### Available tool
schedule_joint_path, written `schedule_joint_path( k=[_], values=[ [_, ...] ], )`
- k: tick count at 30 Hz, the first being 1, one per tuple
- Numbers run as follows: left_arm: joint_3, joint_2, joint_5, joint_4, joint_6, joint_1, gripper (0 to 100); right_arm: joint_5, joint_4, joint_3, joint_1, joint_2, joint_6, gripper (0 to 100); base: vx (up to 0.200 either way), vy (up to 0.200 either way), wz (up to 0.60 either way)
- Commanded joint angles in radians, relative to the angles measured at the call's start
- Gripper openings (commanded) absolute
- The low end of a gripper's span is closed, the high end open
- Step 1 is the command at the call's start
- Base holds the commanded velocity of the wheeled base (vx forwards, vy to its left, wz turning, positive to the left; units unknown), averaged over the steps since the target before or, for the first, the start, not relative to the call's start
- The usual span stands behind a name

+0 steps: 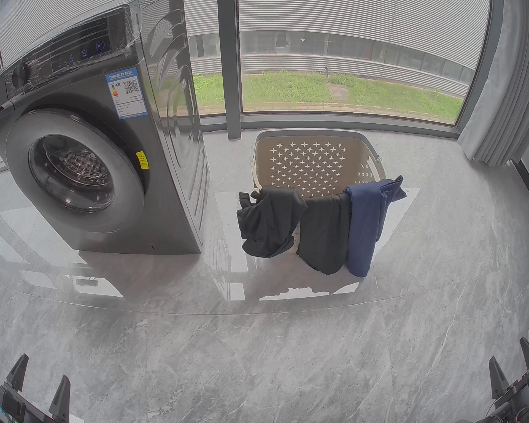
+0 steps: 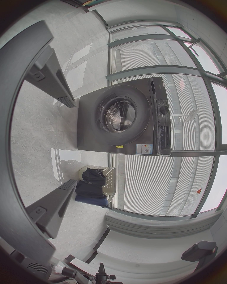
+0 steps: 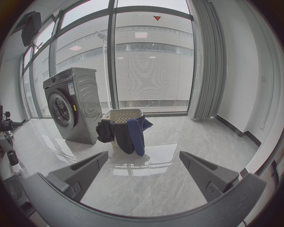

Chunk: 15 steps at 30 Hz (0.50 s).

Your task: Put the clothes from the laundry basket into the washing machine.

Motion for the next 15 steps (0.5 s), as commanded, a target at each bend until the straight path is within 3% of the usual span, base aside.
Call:
schedule_joint_path(
  k=[1,9,15],
  values=[
    [0.018,-0.017,0.0,0.0,0.0,-0.001,100,-0.001,0.0,0.018,0.0,-0.012,0.0,100,0.0,0.0,0.0],
    [0.018,-0.017,0.0,0.0,-0.001,-0.001,100,0.001,0.0,0.018,0.0,-0.012,-0.002,100,0.0,0.0,0.0],
    [0.018,-0.017,0.0,0.0,-0.001,-0.001,100,0.001,0.0,0.018,0.0,-0.012,-0.002,100,0.2,0.0,0.0]
  ],
)
